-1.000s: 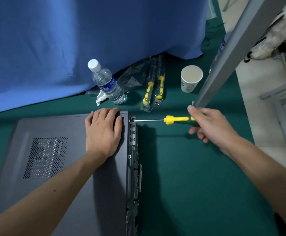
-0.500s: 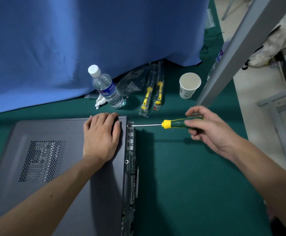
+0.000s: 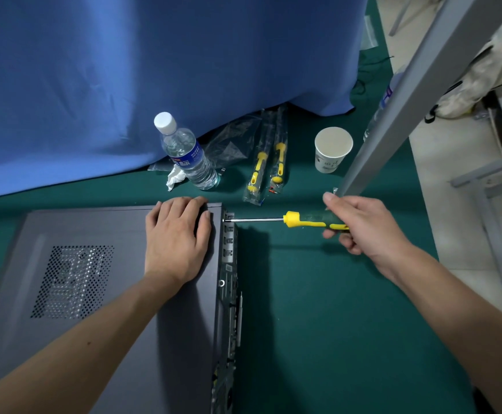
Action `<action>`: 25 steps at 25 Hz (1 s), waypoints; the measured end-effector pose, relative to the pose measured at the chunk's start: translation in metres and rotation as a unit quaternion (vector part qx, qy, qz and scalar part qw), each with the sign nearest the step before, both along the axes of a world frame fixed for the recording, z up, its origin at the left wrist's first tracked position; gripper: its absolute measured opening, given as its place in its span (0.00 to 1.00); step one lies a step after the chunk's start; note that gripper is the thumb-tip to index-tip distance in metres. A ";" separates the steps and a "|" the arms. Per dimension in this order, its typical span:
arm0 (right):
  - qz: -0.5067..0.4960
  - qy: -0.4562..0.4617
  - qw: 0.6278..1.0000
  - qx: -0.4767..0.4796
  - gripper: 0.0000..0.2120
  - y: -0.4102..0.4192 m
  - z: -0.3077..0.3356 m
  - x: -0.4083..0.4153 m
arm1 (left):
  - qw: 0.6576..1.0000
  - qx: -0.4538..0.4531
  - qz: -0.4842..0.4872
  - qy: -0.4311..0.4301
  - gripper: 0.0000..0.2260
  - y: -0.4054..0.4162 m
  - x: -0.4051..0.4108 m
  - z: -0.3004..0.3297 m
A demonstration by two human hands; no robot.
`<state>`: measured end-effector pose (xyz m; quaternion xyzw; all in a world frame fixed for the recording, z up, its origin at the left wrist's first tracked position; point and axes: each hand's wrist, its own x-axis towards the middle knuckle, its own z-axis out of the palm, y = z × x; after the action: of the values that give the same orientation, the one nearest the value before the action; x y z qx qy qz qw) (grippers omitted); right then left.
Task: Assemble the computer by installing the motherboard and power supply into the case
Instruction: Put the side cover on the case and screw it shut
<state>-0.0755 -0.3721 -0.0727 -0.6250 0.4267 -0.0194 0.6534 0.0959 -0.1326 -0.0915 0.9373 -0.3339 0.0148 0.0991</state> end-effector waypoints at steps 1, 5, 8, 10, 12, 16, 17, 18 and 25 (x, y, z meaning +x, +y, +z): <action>0.009 0.023 1.000 -0.006 0.15 0.001 0.000 0.001 | 1.000 -0.001 0.001 0.001 0.19 0.000 0.000 0.000; -0.026 -0.085 0.989 0.117 0.02 -0.006 0.004 -0.002 | 1.000 -0.002 0.000 0.004 0.20 -0.002 -0.001 0.001; 0.009 -0.011 1.000 -0.010 0.12 -0.003 0.002 0.000 | 1.000 0.001 0.001 0.004 0.19 -0.001 0.000 0.001; 0.030 0.041 0.998 -0.045 0.15 0.002 0.001 0.003 | 1.000 0.003 0.001 0.003 0.19 0.000 0.000 0.000; 0.006 -0.013 0.999 0.049 0.04 -0.001 0.002 0.001 | 1.000 0.004 0.001 0.002 0.18 0.001 0.000 0.000; -0.017 -0.034 0.998 0.042 0.07 0.000 0.003 -0.002 | 1.000 0.002 0.000 0.000 0.19 0.000 0.000 0.000; -0.004 0.003 1.000 -0.009 0.13 0.002 0.000 -0.001 | 1.000 0.003 0.000 0.001 0.18 0.000 0.000 0.000; 0.002 0.032 0.999 -0.038 0.17 0.004 0.000 0.001 | 1.000 0.003 0.000 0.000 0.18 0.000 0.000 0.000; -0.003 -0.036 0.999 -0.023 0.09 -0.001 0.000 -0.001 | 1.000 0.000 0.000 0.000 0.18 0.001 0.000 -0.001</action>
<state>-0.0761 -0.3727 -0.0726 -0.6376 0.4044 -0.0541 0.6534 0.0964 -0.1320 -0.0926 0.9371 -0.3344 0.0145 0.0991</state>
